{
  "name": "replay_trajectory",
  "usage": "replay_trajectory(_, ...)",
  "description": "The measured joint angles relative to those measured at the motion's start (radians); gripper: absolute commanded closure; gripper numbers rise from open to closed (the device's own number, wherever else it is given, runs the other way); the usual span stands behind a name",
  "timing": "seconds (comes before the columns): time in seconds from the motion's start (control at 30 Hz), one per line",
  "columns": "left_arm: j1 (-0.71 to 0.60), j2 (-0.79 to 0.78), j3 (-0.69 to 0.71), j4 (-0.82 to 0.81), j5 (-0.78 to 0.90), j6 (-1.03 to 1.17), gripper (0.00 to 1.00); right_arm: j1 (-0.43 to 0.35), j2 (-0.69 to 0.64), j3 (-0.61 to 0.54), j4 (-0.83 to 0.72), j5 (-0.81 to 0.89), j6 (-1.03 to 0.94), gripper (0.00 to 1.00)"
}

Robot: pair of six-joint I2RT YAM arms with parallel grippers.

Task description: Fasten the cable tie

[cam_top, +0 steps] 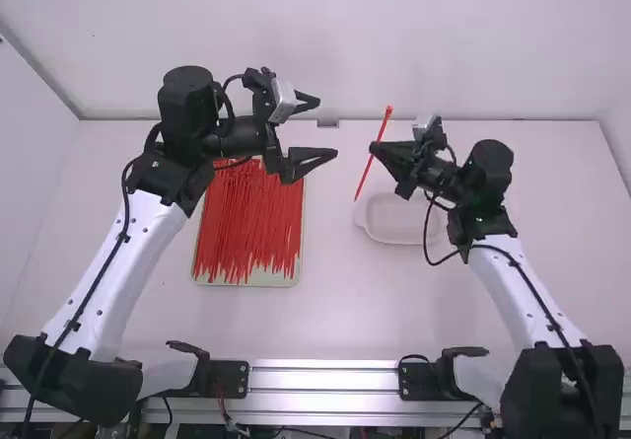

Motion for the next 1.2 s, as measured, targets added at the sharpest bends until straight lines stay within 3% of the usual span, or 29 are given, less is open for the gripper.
replay_trajectory(0.3, 0.001, 0.0, 0.0, -0.001, -0.008, 0.009, 0.01, 0.003, 0.188, 0.116, -0.076, 0.05, 0.0, 1.0)
replay_trajectory(0.43, 0.008, 0.0, 0.0, -0.003, -0.019, 0.009, 0.01, 0.026, 0.266, 0.209, -0.122, -0.014, -0.024, 1.0)
replay_trajectory(0.83, 0.061, 0.0, -0.01, -0.041, 0.003, 0.022, 0.01, 0.049, 0.282, 0.283, -0.165, -0.36, -0.132, 1.0)
replay_trajectory(1.07, 0.059, 0.0, -0.028, -0.026, 0.067, 0.05, 0.0, 0.078, 0.282, 0.292, -0.163, -0.432, -0.13, 1.0)
replay_trajectory(1.2, 0.051, 0.008, -0.029, 0.002, 0.105, 0.05, 0.1, 0.116, 0.282, 0.292, -0.163, -0.446, -0.129, 1.0)
